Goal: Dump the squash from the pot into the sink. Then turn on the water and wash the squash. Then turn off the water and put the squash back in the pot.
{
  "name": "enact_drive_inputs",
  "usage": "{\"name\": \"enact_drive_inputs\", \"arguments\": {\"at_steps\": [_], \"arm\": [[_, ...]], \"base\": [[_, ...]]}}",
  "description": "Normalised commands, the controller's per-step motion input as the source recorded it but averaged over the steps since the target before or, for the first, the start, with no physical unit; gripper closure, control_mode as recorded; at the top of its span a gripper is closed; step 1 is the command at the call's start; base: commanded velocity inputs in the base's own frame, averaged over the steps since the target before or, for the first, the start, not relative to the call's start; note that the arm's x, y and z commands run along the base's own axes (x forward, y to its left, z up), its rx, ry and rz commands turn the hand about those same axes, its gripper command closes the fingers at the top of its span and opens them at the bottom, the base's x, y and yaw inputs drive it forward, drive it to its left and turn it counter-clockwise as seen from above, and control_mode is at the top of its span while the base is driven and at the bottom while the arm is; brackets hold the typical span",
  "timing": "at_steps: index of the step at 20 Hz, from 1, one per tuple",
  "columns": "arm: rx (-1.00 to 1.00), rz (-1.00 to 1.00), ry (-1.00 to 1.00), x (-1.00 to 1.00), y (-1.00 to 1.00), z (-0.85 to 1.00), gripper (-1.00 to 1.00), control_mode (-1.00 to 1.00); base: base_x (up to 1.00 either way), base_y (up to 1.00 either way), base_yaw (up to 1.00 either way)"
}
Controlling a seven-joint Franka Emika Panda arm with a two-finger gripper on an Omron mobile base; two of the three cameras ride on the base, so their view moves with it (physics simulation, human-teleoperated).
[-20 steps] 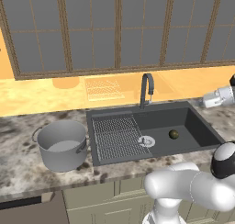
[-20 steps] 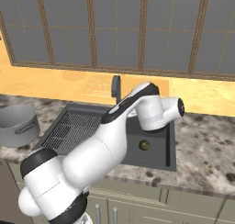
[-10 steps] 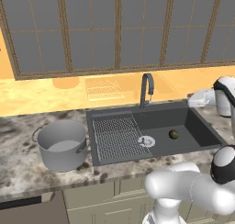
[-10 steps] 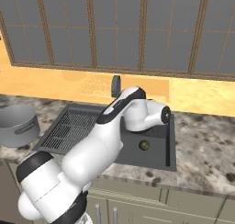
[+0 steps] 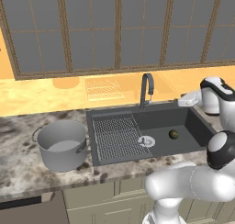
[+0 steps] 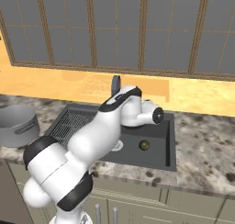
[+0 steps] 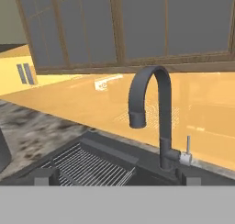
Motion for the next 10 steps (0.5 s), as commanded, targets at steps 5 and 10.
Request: {"name": "enact_drive_inputs", "arguments": {"at_steps": [5, 10], "arm": [[0.03, 0.00, -0.12, 0.13, -0.02, -0.40, -1.00, -1.00], [0.07, 0.00, -0.19, 0.19, 0.00, -0.23, -1.00, -1.00]], "base": [[0.00, 0.00, 0.00], [0.00, 0.00, 0.00]]}}
